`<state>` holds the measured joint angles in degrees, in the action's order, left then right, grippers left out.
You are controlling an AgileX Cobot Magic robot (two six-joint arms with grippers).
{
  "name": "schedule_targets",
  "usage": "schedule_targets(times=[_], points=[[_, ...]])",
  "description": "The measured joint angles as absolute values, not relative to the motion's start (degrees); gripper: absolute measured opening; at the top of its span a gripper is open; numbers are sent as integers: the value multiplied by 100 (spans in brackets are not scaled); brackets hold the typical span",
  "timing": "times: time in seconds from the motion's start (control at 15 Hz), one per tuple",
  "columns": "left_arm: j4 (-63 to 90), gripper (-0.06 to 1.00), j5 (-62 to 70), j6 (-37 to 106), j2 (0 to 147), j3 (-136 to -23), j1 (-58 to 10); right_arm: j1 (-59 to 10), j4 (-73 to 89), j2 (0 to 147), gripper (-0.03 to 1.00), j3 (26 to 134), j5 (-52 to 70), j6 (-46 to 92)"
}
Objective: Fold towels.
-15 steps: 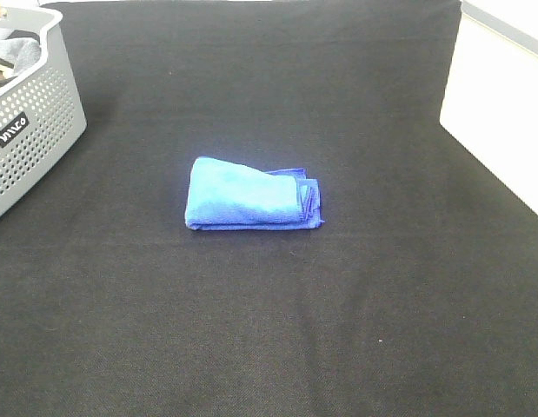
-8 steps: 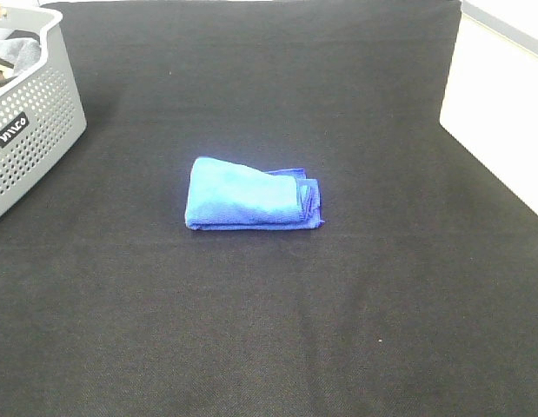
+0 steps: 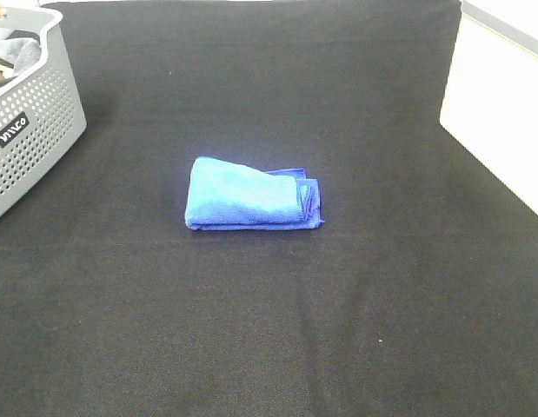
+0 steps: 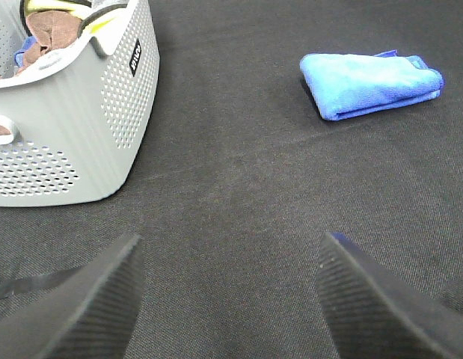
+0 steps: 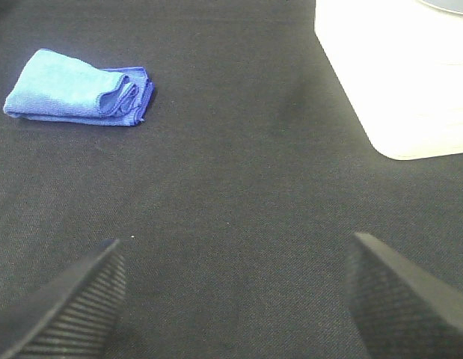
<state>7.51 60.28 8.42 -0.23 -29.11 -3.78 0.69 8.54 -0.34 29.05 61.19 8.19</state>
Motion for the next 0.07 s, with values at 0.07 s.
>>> schedule_targets(times=[0.07], points=[[751, 64, 6028, 842, -23, -2911, -378, 69, 854, -34, 76, 2905, 6119, 819]])
